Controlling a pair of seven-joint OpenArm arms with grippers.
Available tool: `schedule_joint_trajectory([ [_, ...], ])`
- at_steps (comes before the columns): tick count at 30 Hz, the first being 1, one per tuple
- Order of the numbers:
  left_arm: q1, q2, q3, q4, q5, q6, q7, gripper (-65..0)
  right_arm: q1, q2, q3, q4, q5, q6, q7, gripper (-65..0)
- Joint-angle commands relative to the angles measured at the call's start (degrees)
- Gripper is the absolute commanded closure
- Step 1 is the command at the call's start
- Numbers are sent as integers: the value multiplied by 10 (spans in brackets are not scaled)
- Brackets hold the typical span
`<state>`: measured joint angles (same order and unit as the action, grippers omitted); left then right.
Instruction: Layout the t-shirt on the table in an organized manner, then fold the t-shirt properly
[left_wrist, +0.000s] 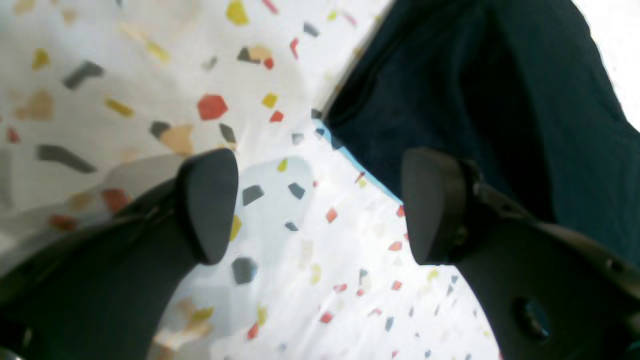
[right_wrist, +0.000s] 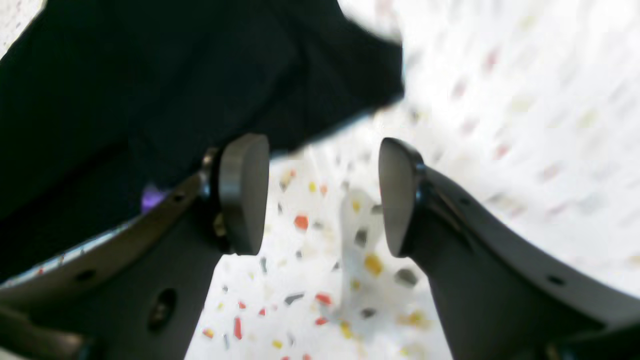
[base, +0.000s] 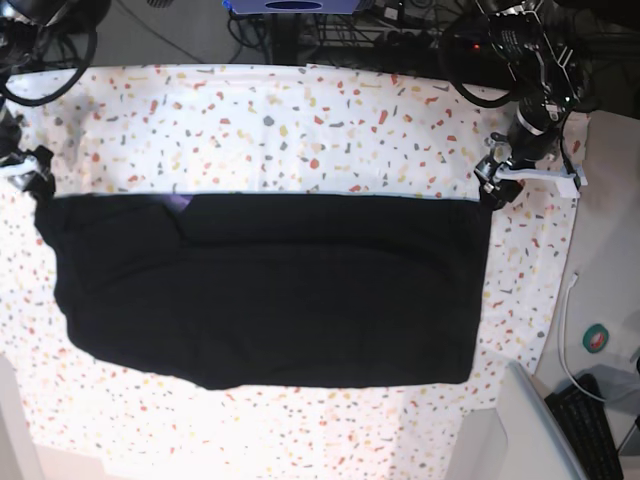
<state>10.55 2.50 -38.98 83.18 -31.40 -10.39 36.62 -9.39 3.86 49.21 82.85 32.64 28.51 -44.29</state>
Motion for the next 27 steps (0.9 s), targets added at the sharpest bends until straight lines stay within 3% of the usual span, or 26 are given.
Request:
schedule_joint_trajectory([
  [1, -17, -3, 5, 0, -12, -9, -11, -487, 6, 8, -1, -7, 12, 5, 11, -335],
  [9, -79, -10, 10, -81, -11, -9, -12, -485, 60, 15, 0, -158, 12, 3, 75, -335],
  [17, -93, -18, 10, -138, -11, -9, -13, -479, 123, 52, 0, -319, 12, 1, 144, -335],
  [19, -93, -19, 15, -141, -11, -9, -13, -421, 136, 59, -1, -348, 11, 1, 156, -332],
  [22, -93, -37, 60, -141, -11, -8, -13, -244, 148, 68, -1, -372, 12, 1, 166, -315],
  [23, -92, -40, 68, -141, -11, -8, -13, -161, 148, 68, -1, -373, 12, 1, 166, -275],
  [25, -91, -42, 70, -139, -11, -7, -13, 0, 144, 69, -1, -361, 12, 5, 166, -105],
  [26, -89, -42, 69, -137, -11, -7, -13, 0, 138, 69, -1, -353, 12, 6, 166, -8],
  [27, -86, -42, 69, -132, -11, -7, -12, 0, 129, 69, -1, -344, 12, 6, 166, 0],
])
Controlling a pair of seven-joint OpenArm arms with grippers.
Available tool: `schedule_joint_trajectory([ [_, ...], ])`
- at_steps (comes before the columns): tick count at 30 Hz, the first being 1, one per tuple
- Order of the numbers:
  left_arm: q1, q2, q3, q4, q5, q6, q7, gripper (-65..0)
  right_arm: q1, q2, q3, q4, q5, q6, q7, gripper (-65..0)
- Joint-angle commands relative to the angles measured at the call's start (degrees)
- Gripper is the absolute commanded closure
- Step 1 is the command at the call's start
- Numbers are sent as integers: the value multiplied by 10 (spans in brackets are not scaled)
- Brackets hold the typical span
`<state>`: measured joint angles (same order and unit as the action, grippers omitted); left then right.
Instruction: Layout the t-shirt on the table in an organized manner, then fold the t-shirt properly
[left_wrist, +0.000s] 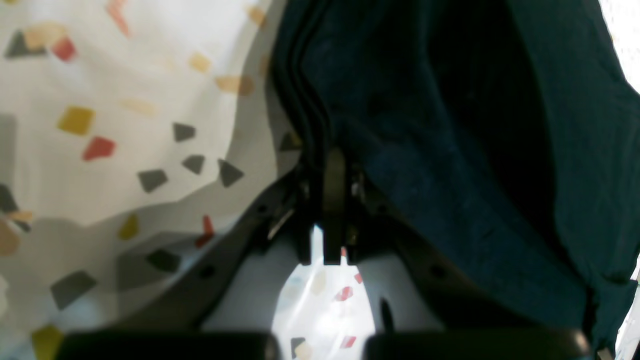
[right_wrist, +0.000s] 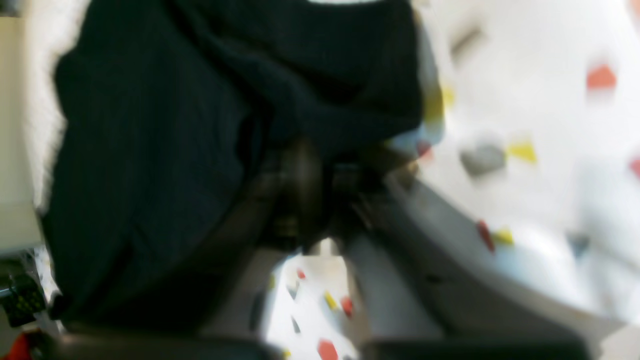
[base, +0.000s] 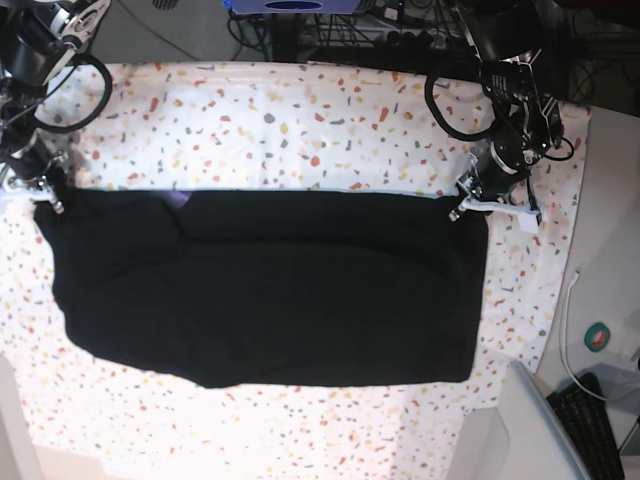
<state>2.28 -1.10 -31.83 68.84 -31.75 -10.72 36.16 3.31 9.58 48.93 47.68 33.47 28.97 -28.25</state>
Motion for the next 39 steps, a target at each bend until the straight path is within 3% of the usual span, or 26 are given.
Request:
schedule_joint_trajectory([
  [1, -1, -11, -2, 25, -7, -4, -5, 0, -5, 11, 2, 26, 4, 2, 3, 0],
  [5, 51, -23, 2, 115, -7, 0, -3, 0, -44, 7, 2, 108, 4, 2, -43, 0],
  [8, 90, -23, 2, 175, -7, 36, -3, 0, -79, 7, 2, 166, 4, 1, -80, 0],
  [13, 121, -23, 2, 189, -7, 43, -3, 0, -115, 1, 2, 207, 4, -3, -107, 0],
  [15, 114, -23, 3, 189, -7, 43, 23, 0, -115, 0, -1, 225, 3, -3, -107, 0],
  [19, 59, -23, 2, 236, -7, 45, 110, 0, -90, 2, -2, 289, 0, -8, -137, 0],
  [24, -30, -23, 11, 300, -7, 123, 174, 0, -15, 27, -4, 352, 2, -120, -248, 0],
  [28, -114, -36, 43, 300, -7, 159, 201, 0, 75, 48, -4, 353, -1, -168, -309, 0],
  [31, -183, -43, 77, 285, -7, 189, 201, 0, 156, 71, -5, 324, -1, -208, -325, 0],
  [39, -378, -41, 114, 183, -7, 201, 200, 0, 342, 137, -81, 211, -1, -212, -317, 0],
])
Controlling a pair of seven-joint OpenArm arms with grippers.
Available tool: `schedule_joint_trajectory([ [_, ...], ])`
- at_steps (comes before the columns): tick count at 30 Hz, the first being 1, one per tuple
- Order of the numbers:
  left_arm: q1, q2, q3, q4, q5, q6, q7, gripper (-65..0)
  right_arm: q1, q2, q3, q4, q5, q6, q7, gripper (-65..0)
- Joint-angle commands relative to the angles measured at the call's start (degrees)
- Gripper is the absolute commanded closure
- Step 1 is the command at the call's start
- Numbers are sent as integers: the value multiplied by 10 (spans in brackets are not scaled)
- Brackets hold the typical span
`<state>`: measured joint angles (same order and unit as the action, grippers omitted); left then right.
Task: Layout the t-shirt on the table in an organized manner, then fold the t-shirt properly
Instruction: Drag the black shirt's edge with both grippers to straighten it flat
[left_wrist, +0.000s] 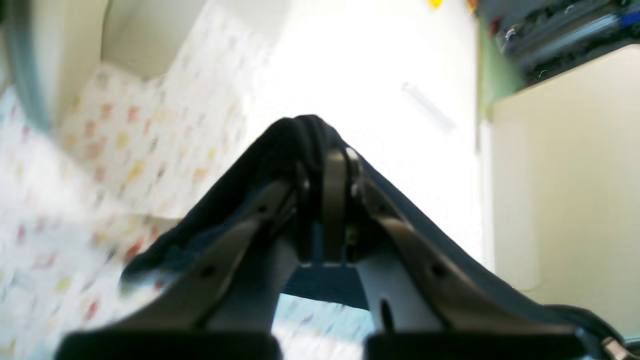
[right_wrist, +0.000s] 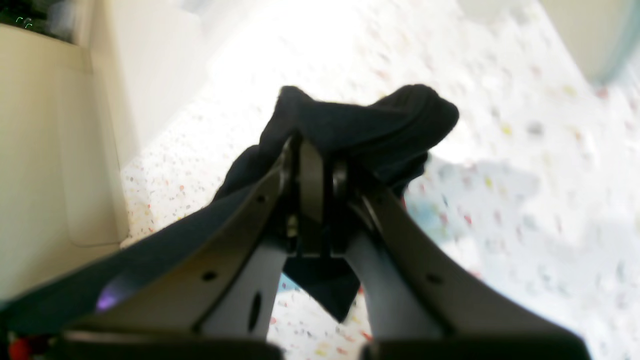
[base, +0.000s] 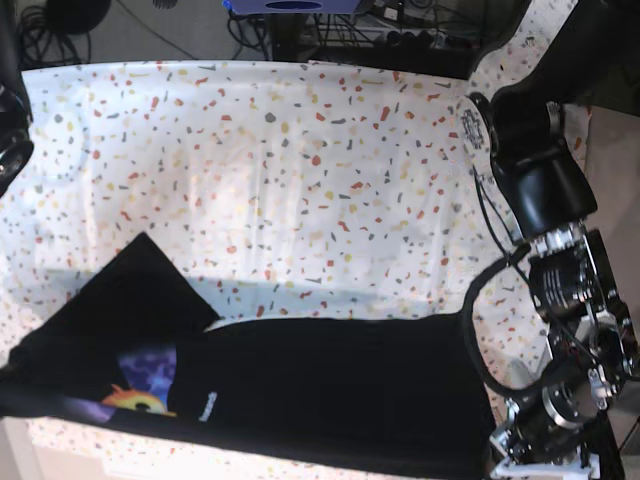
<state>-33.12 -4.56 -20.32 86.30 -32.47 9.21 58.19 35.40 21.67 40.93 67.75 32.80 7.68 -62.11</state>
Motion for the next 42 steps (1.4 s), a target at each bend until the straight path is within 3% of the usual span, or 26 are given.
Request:
schedule_joint_trajectory([
  [1, -46, -6, -1, -7, 0, 1, -21, 0, 40, 22, -9, 1, 6, 1, 29, 0],
  [5, -147, -4, -1, -74, 0, 1, -22, 0, 115, 54, -61, -34, 6, 1, 66, 0],
  [10, -234, -4, -1, -91, -1, 1, -22, 0, 183, 85, -93, -33, 7, 1, 68, 0],
  [13, -256, 5, -1, -89, -1, 1, -22, 0, 206, 100, -100, -30, 11, 1, 62, 0],
  [16, -246, 5, -1, -81, -3, 1, -21, 0, 198, 102, -87, -8, 11, 1, 23, 0],
  [19, -185, 6, -2, -44, -5, 1, -20, 0, 126, 94, -61, 42, 11, 1, -11, 0],
  [26, 36, 6, -2, 59, -5, 1, -21, 0, -108, 15, 40, 135, 11, 4, -16, 0],
  [31, 182, 7, -7, 81, -5, 1, -22, 0, -267, -37, 54, 136, 11, 13, 67, 0],
  [35, 266, 4, -9, 77, -4, 1, -22, 0, -360, -67, 57, 136, 11, 71, 113, 0],
  [38, 328, 4, -29, 82, -4, 1, -25, 0, -419, -82, 58, 136, 11, 77, 132, 0],
  [42, 413, 2, -46, 83, -4, 1, -84, 0, -489, -102, 58, 138, 11, 77, 170, 0],
])
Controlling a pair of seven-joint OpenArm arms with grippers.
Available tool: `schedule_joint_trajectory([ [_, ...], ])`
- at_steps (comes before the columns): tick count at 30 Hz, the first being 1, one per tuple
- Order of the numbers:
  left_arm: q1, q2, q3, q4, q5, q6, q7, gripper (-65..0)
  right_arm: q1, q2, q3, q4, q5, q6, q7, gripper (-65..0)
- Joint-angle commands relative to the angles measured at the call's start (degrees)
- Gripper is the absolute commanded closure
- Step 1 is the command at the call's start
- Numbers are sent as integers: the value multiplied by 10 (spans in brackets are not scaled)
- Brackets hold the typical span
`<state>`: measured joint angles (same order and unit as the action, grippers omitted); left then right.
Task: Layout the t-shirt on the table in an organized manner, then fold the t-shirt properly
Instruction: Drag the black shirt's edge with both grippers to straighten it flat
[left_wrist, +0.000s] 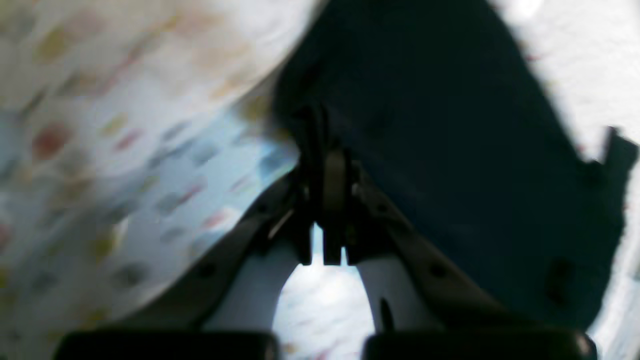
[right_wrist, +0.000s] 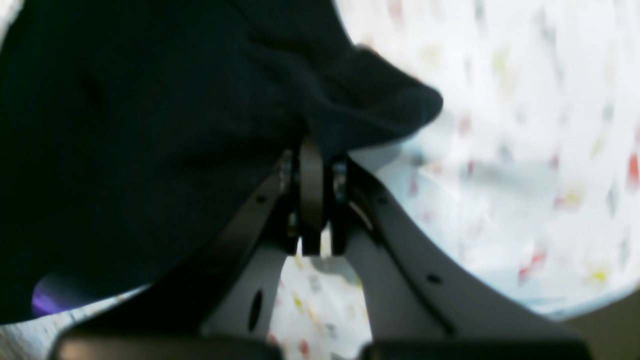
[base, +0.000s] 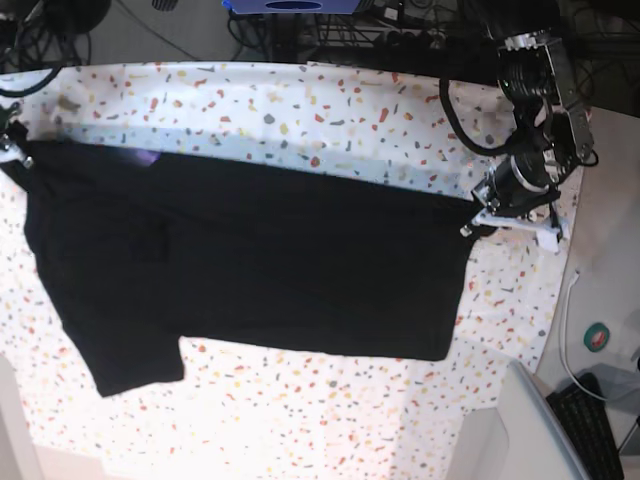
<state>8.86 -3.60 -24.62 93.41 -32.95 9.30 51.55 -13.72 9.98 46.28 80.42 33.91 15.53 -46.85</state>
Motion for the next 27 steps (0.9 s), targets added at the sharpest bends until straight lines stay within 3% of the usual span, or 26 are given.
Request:
schedule_joint_trajectory([
  [1, 10, -12, -1, 12, 2, 0, -29, 0, -10, 11, 4, 12, 0, -1, 23, 0],
  [7, 75, -20, -6, 15, 4, 0, -54, 0, -63, 2, 4, 11, 0, 0, 32, 0],
  [16, 110, -33, -4, 7, 4, 0, -73, 0, -74, -1, 4, 9, -3, -1, 40, 0],
  [22, 124, -31, -6, 12, 3, 0, -68, 0, -74, -1, 4, -18, -2, -2, 7, 0],
  [27, 154, -25, -7, 47, 1, 2, -68, 0, -74, -1, 4, -12, 0, -2, 1, -266],
])
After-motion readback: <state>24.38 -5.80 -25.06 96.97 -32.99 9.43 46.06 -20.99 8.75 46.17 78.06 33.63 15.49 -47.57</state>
